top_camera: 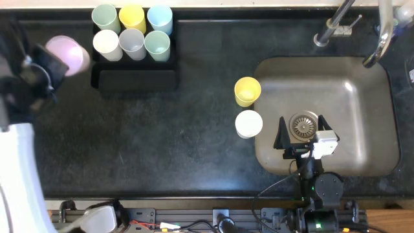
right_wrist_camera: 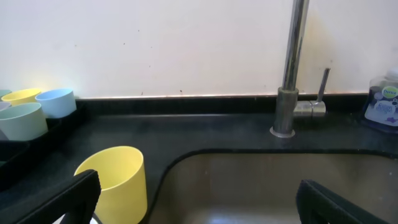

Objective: Store Cups

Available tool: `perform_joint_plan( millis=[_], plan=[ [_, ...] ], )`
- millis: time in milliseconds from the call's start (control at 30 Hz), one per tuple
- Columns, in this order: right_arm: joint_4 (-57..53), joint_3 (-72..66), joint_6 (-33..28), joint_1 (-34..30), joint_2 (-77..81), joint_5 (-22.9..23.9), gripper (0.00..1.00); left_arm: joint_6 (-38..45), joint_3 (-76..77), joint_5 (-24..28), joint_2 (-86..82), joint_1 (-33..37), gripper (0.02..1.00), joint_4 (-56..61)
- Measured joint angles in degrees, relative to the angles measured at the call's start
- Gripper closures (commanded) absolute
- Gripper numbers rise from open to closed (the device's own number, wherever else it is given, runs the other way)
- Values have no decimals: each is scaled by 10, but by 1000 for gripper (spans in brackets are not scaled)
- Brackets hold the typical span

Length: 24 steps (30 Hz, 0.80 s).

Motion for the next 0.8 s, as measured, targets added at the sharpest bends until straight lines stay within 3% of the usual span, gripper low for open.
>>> perform_joint_plan(
  millis=[100,200,500,800],
  plan=[
    [0,0,0,0,0,0,5,5,-157,52,-5,31,982,88],
    [0,0,0,0,0,0,5,5,-211,86,3,38,982,101],
    [0,0,0,0,0,0,5,5,-202,120,6,38,985,147],
    [0,0,0,0,0,0,3,5,-56,112,160,38,982,51]
  ],
)
